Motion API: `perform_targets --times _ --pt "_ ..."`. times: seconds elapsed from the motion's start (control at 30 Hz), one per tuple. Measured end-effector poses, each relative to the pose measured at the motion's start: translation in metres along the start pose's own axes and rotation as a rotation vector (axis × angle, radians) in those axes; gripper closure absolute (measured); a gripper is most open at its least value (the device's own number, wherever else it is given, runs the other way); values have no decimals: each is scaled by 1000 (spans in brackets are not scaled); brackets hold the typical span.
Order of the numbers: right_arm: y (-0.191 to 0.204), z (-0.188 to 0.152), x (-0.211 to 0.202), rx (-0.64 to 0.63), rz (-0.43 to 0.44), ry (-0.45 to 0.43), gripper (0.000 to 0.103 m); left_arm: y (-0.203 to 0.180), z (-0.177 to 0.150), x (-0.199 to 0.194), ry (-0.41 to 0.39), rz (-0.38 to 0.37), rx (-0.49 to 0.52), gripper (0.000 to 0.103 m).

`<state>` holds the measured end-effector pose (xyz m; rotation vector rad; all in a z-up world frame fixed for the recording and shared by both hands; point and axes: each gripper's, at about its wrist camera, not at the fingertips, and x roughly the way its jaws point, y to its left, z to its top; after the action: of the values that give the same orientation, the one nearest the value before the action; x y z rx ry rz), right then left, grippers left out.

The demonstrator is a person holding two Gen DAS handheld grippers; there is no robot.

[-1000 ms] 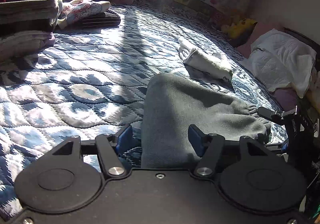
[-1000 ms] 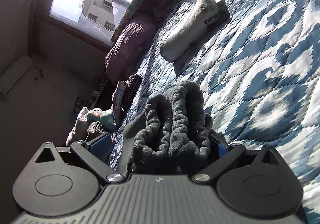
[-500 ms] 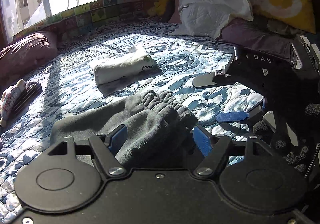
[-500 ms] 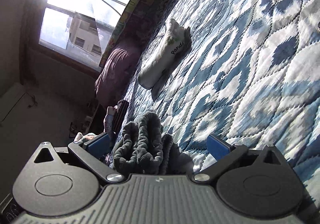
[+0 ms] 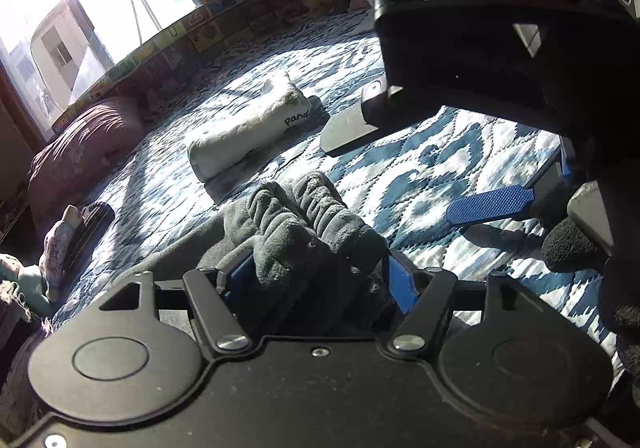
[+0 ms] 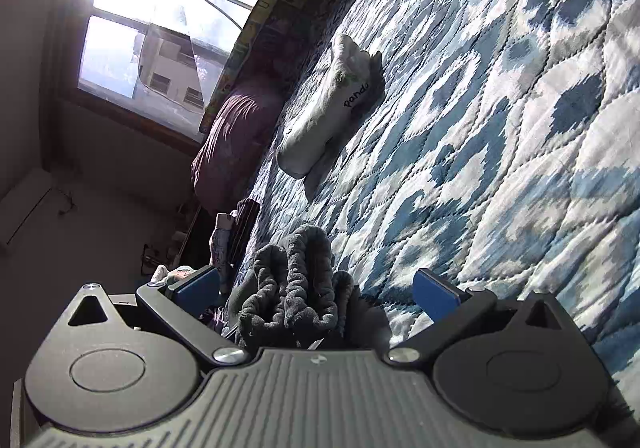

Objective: Fold clothes
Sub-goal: 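Lift and shake out the grey pants held in both grippers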

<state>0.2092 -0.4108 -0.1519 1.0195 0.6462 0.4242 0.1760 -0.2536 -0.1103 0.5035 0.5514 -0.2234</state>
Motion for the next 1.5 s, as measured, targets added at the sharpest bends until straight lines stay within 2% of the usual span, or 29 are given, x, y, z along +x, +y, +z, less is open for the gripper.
perform_targets --times 0.07,0.2,0.3,0.37,0.57,0.73,0.8,0.93,0.97,1.17,1.33,1.37,1.43,1.47,1.5 --pt "1 0 -1 -11 -5 -5 1 24 4 -9 -11 -55 -137 53" --pt "4 -2 0 -33 -4 -21 1 68 7 -29 -45 -129 -316 68" --pt "10 -7 2 -65 -5 -52 1 111 1 -44 -77 -198 -489 72" --pt "17 -10 7 -90 1 -42 1 138 -4 -56 -111 -227 -584 74" --pt "28 -20 28 -144 -40 34 2 205 -22 -93 -212 -232 -770 79" --pt "30 -30 42 -168 -75 68 11 272 -55 -118 -270 -186 -907 81" --pt "31 -33 46 -180 -86 75 15 298 -75 -124 -277 -168 -969 81" --pt "39 -41 52 -218 -113 82 16 337 -116 -127 -264 -131 -1083 81" --pt "40 -43 54 -227 -124 84 21 345 -128 -126 -258 -123 -1106 81" --pt "42 -50 57 -261 -132 80 23 380 -180 -110 -201 -75 -1149 81" --pt "41 -53 57 -286 -143 74 27 389 -213 -86 -128 -11 -1067 81" --pt "40 -52 58 -290 -145 73 29 388 -219 -76 -80 31 -1028 81" --pt "39 -52 58 -293 -149 73 30 384 -230 -57 24 122 -945 74" --pt "39 -52 58 -292 -149 73 31 382 -235 -50 65 167 -906 65" --pt "39 -52 58 -290 -148 73 31 380 -239 -44 104 211 -866 42"
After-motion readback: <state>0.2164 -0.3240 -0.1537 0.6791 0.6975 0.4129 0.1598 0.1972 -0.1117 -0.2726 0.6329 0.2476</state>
